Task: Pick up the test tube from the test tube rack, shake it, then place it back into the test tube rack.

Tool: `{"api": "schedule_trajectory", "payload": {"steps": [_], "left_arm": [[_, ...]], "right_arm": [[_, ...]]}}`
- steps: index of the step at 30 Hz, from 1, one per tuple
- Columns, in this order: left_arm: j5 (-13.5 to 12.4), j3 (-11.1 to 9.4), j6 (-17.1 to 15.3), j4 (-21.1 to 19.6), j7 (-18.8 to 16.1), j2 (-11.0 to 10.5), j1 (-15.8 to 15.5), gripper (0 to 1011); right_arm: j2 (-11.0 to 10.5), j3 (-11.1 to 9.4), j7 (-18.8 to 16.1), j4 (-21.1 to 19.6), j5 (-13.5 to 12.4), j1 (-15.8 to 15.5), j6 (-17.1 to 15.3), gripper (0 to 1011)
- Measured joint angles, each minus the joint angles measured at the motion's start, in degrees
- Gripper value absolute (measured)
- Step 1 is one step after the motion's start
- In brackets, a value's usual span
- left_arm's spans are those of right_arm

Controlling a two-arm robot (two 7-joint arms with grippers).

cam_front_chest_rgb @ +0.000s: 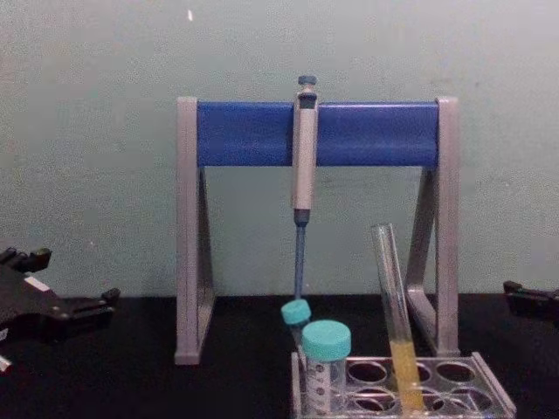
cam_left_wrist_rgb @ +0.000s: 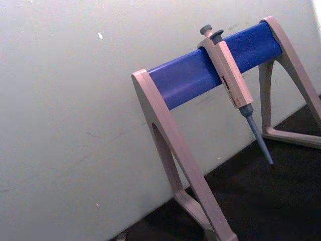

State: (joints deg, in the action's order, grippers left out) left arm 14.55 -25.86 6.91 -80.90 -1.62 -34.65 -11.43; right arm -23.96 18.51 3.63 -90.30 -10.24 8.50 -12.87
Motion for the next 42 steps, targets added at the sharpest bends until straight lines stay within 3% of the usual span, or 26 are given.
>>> {"api": "schedule_trajectory", "payload": {"steps": [42], "left_arm": [[0.0,0.0,0.0,0.0,0.0,0.0,0.0,1001]], "right_arm": [[0.0,0.0,0.0,0.0,0.0,0.0,0.0,1000]]}}
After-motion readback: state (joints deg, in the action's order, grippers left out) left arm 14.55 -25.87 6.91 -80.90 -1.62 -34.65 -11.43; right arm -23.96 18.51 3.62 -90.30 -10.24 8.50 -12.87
